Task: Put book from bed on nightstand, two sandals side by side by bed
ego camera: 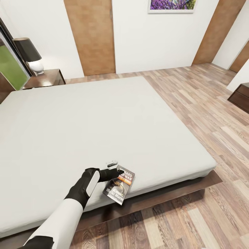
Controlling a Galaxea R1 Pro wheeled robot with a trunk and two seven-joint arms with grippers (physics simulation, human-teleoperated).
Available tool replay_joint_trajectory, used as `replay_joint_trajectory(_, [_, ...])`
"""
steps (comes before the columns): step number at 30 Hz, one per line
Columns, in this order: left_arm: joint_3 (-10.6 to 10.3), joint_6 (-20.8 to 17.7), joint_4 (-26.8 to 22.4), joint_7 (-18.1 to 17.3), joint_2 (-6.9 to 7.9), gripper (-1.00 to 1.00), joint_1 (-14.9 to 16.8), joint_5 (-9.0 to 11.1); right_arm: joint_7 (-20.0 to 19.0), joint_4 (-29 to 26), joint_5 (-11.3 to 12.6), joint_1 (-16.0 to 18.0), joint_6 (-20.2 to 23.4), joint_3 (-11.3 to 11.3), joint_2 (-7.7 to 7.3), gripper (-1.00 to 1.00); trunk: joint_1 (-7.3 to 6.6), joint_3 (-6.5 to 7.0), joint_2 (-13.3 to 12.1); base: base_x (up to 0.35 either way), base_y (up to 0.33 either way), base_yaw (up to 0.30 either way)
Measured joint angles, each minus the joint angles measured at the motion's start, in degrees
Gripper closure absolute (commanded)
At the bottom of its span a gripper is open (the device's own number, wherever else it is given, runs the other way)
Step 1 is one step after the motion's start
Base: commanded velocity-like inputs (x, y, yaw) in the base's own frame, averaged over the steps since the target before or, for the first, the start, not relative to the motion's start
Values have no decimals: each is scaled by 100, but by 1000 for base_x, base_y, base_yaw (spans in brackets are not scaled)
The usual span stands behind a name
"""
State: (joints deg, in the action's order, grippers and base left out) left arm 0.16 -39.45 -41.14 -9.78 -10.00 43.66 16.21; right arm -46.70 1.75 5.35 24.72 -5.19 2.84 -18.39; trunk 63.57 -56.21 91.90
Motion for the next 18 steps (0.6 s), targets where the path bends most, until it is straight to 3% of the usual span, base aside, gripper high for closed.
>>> replay_joint_trajectory(18, [0,-2,-3,0,0,-100,0,0,0,1,0,0,2,0,-2,-100,-395,323,-722,0,0,0])
